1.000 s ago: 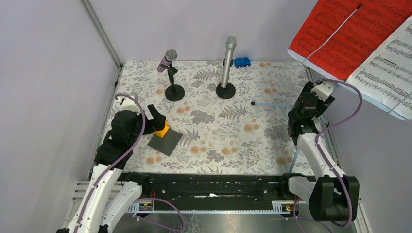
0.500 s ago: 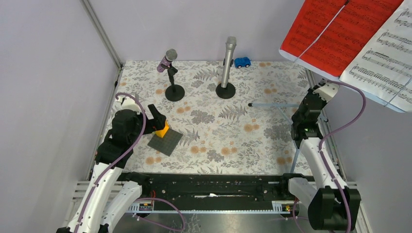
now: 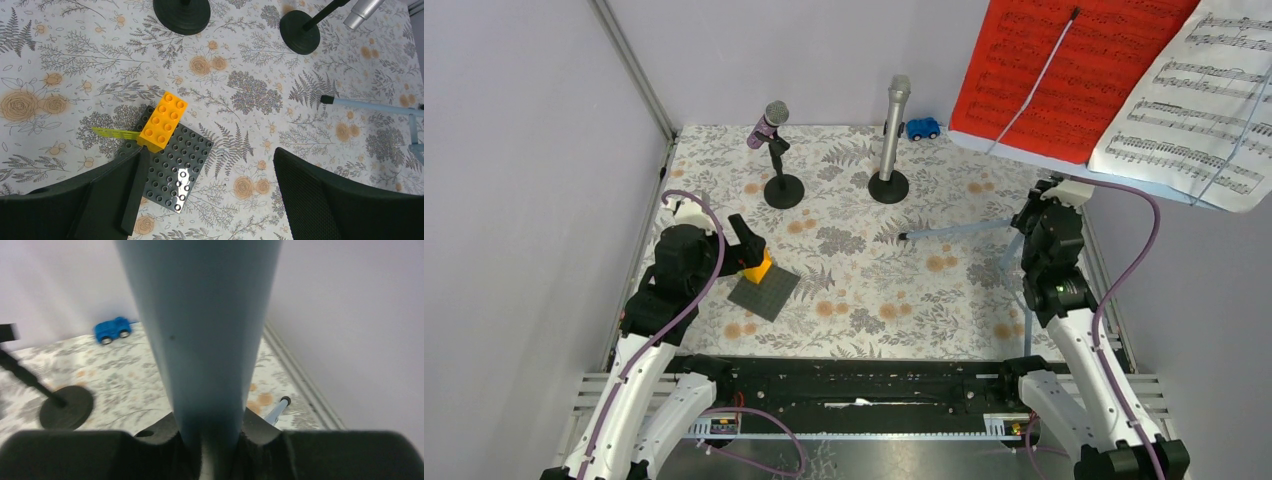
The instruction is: Pack up the instrument practice props
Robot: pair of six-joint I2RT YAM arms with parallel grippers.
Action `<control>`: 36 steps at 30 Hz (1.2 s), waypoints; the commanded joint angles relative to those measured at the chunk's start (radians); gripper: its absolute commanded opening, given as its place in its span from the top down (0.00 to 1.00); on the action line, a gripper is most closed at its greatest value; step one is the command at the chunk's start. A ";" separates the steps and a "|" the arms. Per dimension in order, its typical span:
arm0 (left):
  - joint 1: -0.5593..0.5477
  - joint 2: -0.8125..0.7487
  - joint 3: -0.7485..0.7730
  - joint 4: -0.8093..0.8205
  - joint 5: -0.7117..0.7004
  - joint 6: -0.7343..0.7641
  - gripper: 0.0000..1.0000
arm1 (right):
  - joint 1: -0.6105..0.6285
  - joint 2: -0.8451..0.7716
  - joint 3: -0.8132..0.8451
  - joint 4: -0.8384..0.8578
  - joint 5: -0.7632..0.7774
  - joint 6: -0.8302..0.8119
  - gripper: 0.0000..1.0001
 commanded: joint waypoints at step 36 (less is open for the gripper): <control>0.006 -0.024 -0.010 0.056 -0.005 0.007 0.01 | 0.871 0.458 0.166 0.528 0.517 0.184 1.00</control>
